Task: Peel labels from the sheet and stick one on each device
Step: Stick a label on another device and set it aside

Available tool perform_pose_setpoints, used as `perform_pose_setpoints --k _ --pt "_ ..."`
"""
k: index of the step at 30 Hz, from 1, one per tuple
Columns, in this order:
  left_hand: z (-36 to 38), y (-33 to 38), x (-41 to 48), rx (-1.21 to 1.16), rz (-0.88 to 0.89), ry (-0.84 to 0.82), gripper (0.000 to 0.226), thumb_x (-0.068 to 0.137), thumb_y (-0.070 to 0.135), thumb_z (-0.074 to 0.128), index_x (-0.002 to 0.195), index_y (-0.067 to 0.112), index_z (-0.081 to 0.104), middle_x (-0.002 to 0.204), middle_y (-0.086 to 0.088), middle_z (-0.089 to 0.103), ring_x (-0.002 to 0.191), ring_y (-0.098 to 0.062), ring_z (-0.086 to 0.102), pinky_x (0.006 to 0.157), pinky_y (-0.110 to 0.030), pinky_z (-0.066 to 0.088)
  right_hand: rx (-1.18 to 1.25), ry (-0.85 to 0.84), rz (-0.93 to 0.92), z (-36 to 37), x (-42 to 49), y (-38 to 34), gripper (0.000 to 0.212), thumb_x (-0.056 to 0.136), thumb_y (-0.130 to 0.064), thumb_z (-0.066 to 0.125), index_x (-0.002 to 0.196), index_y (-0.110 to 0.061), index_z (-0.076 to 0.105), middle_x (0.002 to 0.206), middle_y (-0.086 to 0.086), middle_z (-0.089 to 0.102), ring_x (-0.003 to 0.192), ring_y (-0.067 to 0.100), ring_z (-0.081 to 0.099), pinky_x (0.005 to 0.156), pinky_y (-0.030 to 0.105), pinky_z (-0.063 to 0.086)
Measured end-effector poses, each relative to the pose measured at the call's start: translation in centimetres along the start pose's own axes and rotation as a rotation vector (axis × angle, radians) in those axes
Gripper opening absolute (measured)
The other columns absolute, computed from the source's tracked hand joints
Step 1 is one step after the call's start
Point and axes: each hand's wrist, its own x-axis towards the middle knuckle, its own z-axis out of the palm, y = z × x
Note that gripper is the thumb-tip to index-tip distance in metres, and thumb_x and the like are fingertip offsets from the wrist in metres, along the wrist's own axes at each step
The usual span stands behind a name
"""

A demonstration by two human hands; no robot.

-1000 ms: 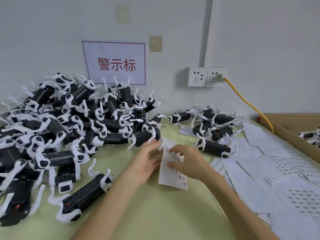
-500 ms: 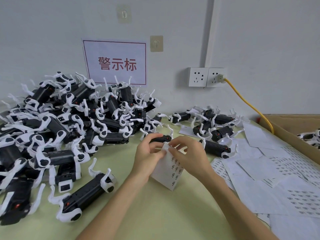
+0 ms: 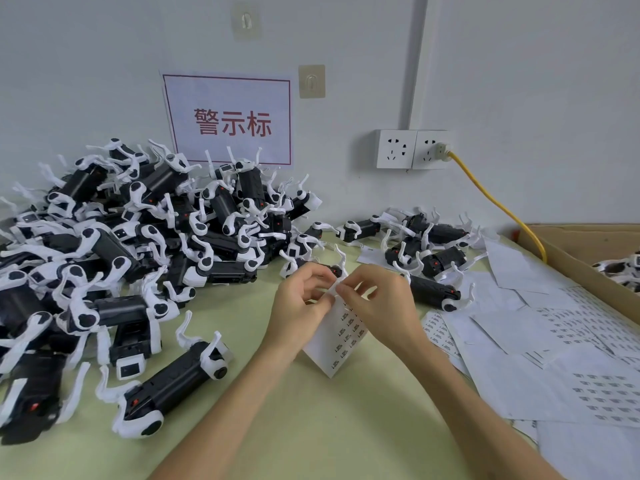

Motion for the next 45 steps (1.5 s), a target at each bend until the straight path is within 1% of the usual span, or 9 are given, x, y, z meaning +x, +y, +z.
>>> perform_pose_setpoints --k 5,11,23,28,31,35,39,41,45 --pt "0.0 0.0 -0.1 0.017 0.021 -0.014 0.036 0.086 -0.014 0.063 0.093 0.021 0.066 0.089 0.006 0.076 0.08 -0.008 0.069 0.071 -0.017 0.049 -0.014 -0.011 0.015 -0.1 0.1 -0.1 0.015 0.087 -0.021 0.075 0.074 -0.027 0.07 0.076 -0.013 0.069 0.076 0.006 0.062 0.063 0.011 0.041" --pt "0.1 0.0 -0.1 -0.005 0.017 -0.012 0.033 0.086 -0.011 0.063 0.092 0.021 0.067 0.084 0.009 0.075 0.07 -0.008 0.065 0.065 -0.016 0.047 -0.032 -0.019 0.029 -0.5 0.1 -0.1 0.013 0.088 -0.02 0.072 0.076 -0.025 0.072 0.076 -0.013 0.07 0.072 0.008 0.062 0.063 0.017 0.046" --pt "0.0 -0.3 0.0 0.0 0.039 -0.027 0.043 0.083 -0.015 0.058 0.09 0.026 0.067 0.084 0.018 0.072 0.063 0.0 0.057 0.064 -0.011 0.045 0.002 -0.05 0.012 -0.6 0.1 -0.1 0.015 0.09 -0.019 0.069 0.078 -0.027 0.074 0.077 -0.018 0.069 0.071 0.007 0.062 0.062 0.011 0.042" --pt "-0.1 -0.4 0.1 -0.011 0.035 -0.031 0.045 0.082 -0.015 0.057 0.091 0.027 0.068 0.086 0.015 0.073 0.062 0.0 0.055 0.063 -0.012 0.044 0.026 -0.04 0.017 -0.8 0.3 -0.2 0.014 0.091 -0.017 0.068 0.08 -0.024 0.074 0.078 -0.019 0.069 0.07 0.007 0.061 0.061 0.011 0.043" --pt "-0.2 -0.4 0.1 -0.019 0.025 -0.029 0.044 0.083 -0.016 0.057 0.093 0.025 0.069 0.088 0.012 0.074 0.062 -0.002 0.054 0.062 -0.013 0.044 0.028 -0.043 0.021 -0.8 0.3 -0.1 0.014 0.092 -0.018 0.068 0.081 -0.024 0.073 0.077 -0.018 0.069 0.07 0.007 0.062 0.061 0.014 0.045" --pt "-0.2 -0.2 0.1 -0.024 0.024 -0.03 0.046 0.083 -0.016 0.057 0.093 0.027 0.069 0.09 0.012 0.075 0.061 -0.003 0.052 0.062 -0.015 0.044 0.076 -0.028 0.066 -0.8 0.4 -0.3 0.016 0.094 -0.015 0.065 0.081 -0.022 0.07 0.075 -0.01 0.07 0.07 0.011 0.065 0.064 0.03 0.055" --pt "-0.3 0.0 0.1 -0.024 0.021 -0.028 0.051 0.084 -0.015 0.056 0.091 0.033 0.07 0.09 0.013 0.075 0.063 -0.001 0.054 0.063 -0.015 0.046 0.103 -0.067 0.023 -1.2 0.2 -0.7 0.01 0.089 -0.024 0.073 0.081 -0.028 0.071 0.08 -0.018 0.07 0.072 0.008 0.064 0.063 0.015 0.047" --pt "-0.4 0.0 0.1 -0.009 0.029 -0.037 0.057 0.083 -0.016 0.055 0.091 0.039 0.069 0.092 0.013 0.075 0.062 -0.001 0.053 0.063 -0.015 0.046 0.093 -0.086 0.032 -1.1 0.2 -0.8 0.009 0.088 -0.025 0.075 0.081 -0.03 0.072 0.08 -0.019 0.07 0.072 0.007 0.063 0.062 0.013 0.046" --pt "-0.3 -0.1 0.1 0.001 0.045 -0.062 0.056 0.081 -0.014 0.055 0.091 0.039 0.069 0.095 0.013 0.074 0.061 -0.004 0.049 0.062 -0.017 0.045 0.1 -0.072 0.081 -1.1 0.3 -0.8 0.011 0.09 -0.016 0.071 0.082 -0.021 0.074 0.077 -0.009 0.071 0.069 0.01 0.064 0.066 0.027 0.053"
